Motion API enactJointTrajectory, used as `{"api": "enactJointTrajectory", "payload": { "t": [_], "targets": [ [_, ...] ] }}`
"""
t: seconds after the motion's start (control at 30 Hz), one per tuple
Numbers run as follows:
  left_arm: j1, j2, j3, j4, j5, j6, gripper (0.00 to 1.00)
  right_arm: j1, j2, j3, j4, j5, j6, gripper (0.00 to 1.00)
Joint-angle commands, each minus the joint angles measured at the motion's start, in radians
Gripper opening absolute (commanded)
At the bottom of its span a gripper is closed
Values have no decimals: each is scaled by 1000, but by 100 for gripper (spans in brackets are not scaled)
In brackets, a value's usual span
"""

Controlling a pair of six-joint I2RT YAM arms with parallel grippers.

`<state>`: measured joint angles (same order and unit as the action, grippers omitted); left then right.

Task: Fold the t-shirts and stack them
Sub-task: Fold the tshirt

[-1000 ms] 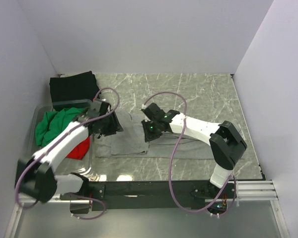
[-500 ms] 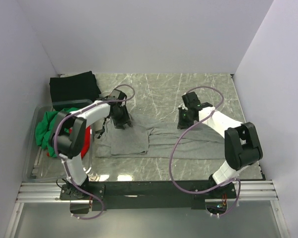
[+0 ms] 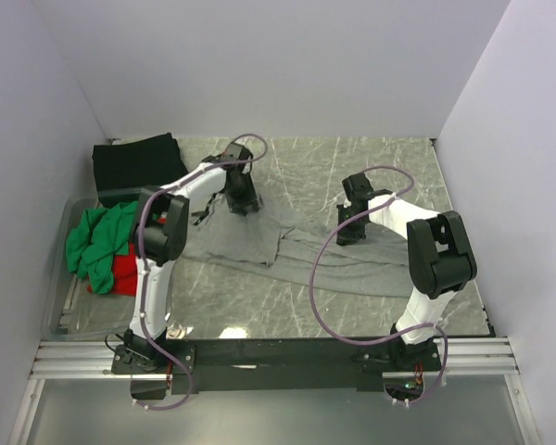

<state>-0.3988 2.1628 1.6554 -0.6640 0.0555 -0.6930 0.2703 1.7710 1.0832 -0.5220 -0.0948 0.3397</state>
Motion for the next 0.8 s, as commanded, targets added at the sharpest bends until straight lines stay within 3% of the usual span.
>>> {"api": "enactJointTrajectory", "payload": {
  "t": [0.0,0.2,0.4,0.6,0.77],
  "targets": [
    [0,169,136,-23,-52,62,48,-3,10,5,-71,17,5,24],
    [0,348,433,-31,-25,107,48,-3,-31,-35,-134,44,51,24],
    [-2,404,506,58,53,122,51,-3,-68,-3,-194,89,78,24],
    [-12,293,489,171,76,112,55,-5,-100,104,-274,167,48,24],
    [-12,123,445,193,17,18,57,-3,-171,107,-303,142,18,24]
  ]
}}
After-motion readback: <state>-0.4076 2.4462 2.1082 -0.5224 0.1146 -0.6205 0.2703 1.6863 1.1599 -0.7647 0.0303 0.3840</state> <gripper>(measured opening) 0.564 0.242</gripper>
